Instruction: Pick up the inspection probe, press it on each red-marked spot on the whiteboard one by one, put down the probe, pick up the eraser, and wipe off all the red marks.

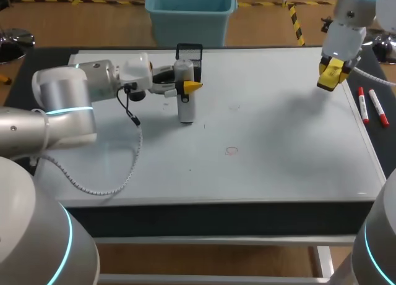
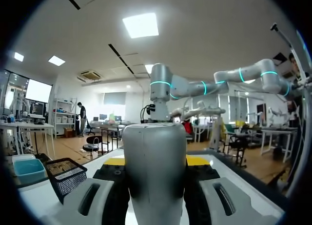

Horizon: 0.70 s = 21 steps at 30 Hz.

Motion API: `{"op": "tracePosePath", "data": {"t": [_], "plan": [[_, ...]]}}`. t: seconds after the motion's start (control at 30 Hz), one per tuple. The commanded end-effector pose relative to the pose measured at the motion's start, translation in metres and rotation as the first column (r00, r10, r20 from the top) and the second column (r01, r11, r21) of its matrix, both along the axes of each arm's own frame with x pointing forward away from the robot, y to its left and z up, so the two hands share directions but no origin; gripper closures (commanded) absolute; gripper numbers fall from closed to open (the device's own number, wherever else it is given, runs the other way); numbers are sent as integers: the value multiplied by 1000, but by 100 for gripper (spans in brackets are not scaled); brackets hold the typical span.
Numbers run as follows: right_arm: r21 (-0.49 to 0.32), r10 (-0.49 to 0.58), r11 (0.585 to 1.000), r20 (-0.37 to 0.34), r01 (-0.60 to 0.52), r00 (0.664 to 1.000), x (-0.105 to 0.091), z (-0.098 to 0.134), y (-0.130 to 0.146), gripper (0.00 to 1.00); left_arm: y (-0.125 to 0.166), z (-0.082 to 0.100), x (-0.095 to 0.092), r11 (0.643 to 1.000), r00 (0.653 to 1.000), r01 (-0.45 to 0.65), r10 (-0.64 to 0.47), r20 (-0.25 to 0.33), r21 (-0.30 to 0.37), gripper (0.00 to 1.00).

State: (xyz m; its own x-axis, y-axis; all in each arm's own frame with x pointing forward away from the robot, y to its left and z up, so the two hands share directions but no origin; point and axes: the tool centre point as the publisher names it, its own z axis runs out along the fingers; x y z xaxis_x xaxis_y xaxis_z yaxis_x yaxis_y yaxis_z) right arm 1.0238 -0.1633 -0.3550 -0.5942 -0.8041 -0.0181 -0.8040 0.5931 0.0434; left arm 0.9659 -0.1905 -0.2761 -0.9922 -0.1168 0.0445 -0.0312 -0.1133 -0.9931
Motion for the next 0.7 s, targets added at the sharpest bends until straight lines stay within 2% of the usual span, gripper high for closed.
{"op": "tracePosePath", "data": {"t": [0.03,0.7], "plan": [[-3,2,1000,-3,-2,1000,1,1,-1,100,-2,-3,2,1000,1000,4,-4,3,-6,100],[-3,2,1000,-3,-2,1000,1,1,-1,100,0,-5,-8,1000,1000,15,-15,23,-2,100]]}}
